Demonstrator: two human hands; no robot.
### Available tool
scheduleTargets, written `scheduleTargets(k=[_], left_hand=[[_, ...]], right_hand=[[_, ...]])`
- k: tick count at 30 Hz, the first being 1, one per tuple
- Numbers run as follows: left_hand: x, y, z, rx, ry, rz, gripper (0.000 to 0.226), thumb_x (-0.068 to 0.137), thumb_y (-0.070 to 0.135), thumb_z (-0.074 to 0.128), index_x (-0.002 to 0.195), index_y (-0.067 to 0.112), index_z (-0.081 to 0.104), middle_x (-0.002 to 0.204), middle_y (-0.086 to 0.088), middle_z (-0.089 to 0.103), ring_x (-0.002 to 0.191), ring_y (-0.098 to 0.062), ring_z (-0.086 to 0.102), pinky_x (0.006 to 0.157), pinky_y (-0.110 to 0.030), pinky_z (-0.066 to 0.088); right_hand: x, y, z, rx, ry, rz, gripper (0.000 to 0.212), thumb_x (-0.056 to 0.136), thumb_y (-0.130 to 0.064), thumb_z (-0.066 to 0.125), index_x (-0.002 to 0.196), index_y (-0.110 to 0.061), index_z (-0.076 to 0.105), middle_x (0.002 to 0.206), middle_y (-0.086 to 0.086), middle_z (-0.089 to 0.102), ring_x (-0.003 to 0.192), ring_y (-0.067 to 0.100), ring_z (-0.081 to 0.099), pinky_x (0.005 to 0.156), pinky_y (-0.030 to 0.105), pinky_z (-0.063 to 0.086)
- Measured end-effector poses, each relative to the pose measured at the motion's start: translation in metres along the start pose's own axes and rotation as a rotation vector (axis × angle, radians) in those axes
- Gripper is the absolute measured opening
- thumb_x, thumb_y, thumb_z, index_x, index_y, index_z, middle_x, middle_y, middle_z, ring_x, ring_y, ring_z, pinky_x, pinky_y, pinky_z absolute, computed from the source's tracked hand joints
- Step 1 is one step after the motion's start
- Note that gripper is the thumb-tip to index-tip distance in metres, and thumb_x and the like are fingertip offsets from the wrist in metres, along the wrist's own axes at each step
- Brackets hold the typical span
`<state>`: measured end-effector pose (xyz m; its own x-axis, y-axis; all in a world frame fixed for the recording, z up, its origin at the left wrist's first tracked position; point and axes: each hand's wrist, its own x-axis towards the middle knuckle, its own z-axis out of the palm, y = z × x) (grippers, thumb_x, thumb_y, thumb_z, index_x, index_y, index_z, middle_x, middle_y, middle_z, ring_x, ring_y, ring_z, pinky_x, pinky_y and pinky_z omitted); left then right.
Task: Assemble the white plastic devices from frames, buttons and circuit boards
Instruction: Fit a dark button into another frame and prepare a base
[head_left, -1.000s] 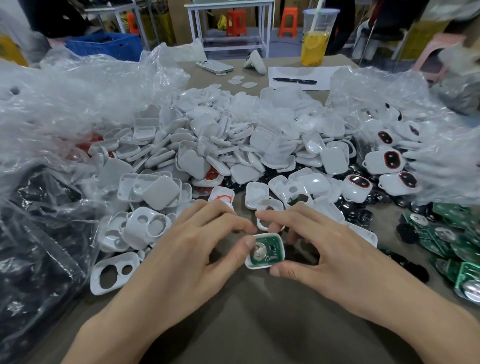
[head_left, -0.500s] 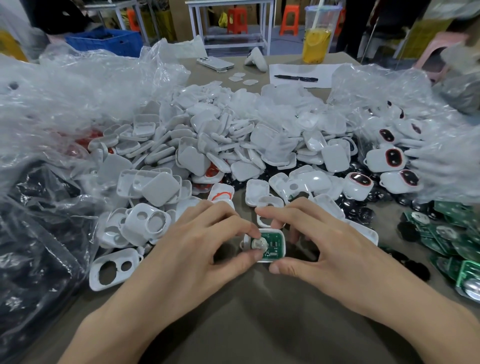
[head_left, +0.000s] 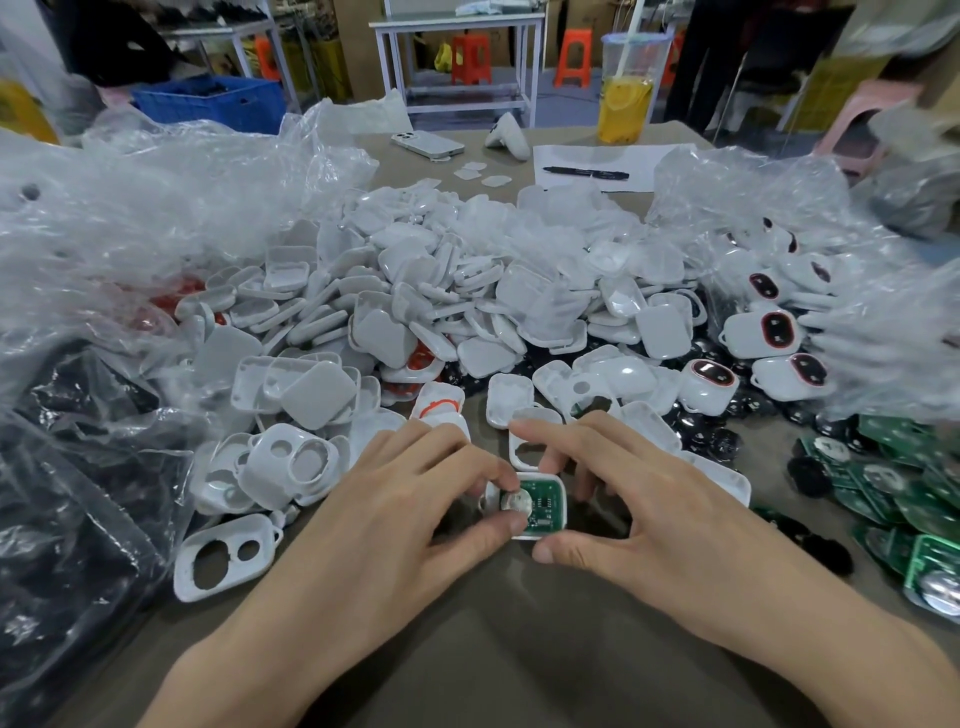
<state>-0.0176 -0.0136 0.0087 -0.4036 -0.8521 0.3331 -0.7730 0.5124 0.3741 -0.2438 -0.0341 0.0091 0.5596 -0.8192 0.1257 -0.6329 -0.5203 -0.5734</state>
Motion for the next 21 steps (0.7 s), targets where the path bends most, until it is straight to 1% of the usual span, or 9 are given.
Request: scheduleTargets(k=[3,5,7,9,12,14,16,18,21], left_hand=[[0.0,-0.001,0.0,0.006,0.025,-0.004,0.028,0.095,0.056,0.051,0.105,0.034,0.065,0.089,0.02,0.053,0.09,-0.002,0.049,0.084,-0.024,0.039],[0.0,-0.003,-0.001,0.021,0.082,-0.033,0.027,0.096,0.055,0.049,0.105,0.034,0.064,0.09,0.022,0.052,0.09,-0.003,0.049,0.083,-0.026,0.04],[0.0,-0.006,-0.003,0.043,0.162,-0.1,0.028,0.096,0.053,0.047,0.104,0.032,0.065,0.089,0.023,0.051,0.088,-0.005,0.048,0.082,-0.026,0.039],[0.0,-0.01,-0.004,0.07,0.215,-0.19,0.035,0.094,0.054,0.045,0.105,0.03,0.067,0.091,0.02,0.055,0.092,-0.008,0.048,0.084,-0.028,0.039],[0.0,-0.013,-0.004,0.14,0.17,-0.281,0.044,0.089,0.059,0.041,0.107,0.03,0.068,0.104,0.016,0.06,0.102,-0.012,0.046,0.087,-0.031,0.036],[0.0,-0.014,-0.003,0.171,0.137,-0.29,0.041,0.087,0.059,0.046,0.108,0.031,0.068,0.112,0.016,0.061,0.106,-0.012,0.045,0.086,-0.03,0.03],[0.0,-0.015,-0.001,0.196,0.122,-0.28,0.037,0.087,0.056,0.054,0.11,0.032,0.068,0.117,0.017,0.062,0.109,-0.012,0.045,0.086,-0.03,0.028],[0.0,-0.017,0.0,0.201,0.118,-0.27,0.033,0.087,0.051,0.058,0.111,0.033,0.068,0.118,0.019,0.063,0.111,-0.011,0.045,0.088,-0.03,0.028],[0.001,-0.017,0.001,0.21,0.144,-0.262,0.021,0.092,0.044,0.066,0.109,0.032,0.068,0.114,0.017,0.066,0.11,-0.011,0.046,0.087,-0.029,0.027]], right_hand=[[0.0,0.0,0.0,-0.012,0.003,-0.001,0.074,0.081,-0.055,0.069,0.139,-0.064,0.024,0.116,-0.027,0.045,0.105,-0.004,0.048,0.084,0.006,0.037],[-0.001,0.001,0.0,-0.023,0.007,0.007,0.074,0.08,-0.059,0.066,0.139,-0.067,0.021,0.118,-0.026,0.047,0.108,-0.003,0.049,0.089,0.009,0.037],[-0.001,0.001,0.0,-0.026,0.01,0.009,0.072,0.079,-0.062,0.062,0.139,-0.067,0.021,0.119,-0.027,0.049,0.111,-0.001,0.049,0.093,0.01,0.036],[-0.002,0.002,0.0,-0.033,0.009,0.002,0.072,0.079,-0.062,0.061,0.139,-0.067,0.022,0.12,-0.027,0.05,0.112,0.002,0.049,0.094,0.01,0.034],[-0.002,0.002,0.0,-0.023,-0.019,0.007,0.074,0.076,-0.068,0.063,0.139,-0.067,0.023,0.123,-0.028,0.049,0.116,0.0,0.047,0.096,0.006,0.031],[-0.002,0.003,-0.001,0.021,-0.016,0.021,0.075,0.073,-0.074,0.062,0.138,-0.067,0.025,0.125,-0.03,0.048,0.116,-0.003,0.046,0.093,0.004,0.03],[-0.003,0.004,-0.002,0.05,0.008,0.032,0.068,0.077,-0.079,0.055,0.138,-0.065,0.028,0.126,-0.031,0.049,0.115,-0.004,0.048,0.091,0.003,0.031],[-0.002,0.005,-0.002,0.051,0.044,0.035,0.056,0.086,-0.075,0.048,0.139,-0.061,0.033,0.123,-0.03,0.052,0.113,-0.003,0.051,0.089,0.003,0.033],[-0.001,0.004,-0.002,0.055,0.072,0.061,0.052,0.089,-0.071,0.046,0.139,-0.058,0.038,0.119,-0.031,0.054,0.111,-0.003,0.054,0.087,0.003,0.034]])
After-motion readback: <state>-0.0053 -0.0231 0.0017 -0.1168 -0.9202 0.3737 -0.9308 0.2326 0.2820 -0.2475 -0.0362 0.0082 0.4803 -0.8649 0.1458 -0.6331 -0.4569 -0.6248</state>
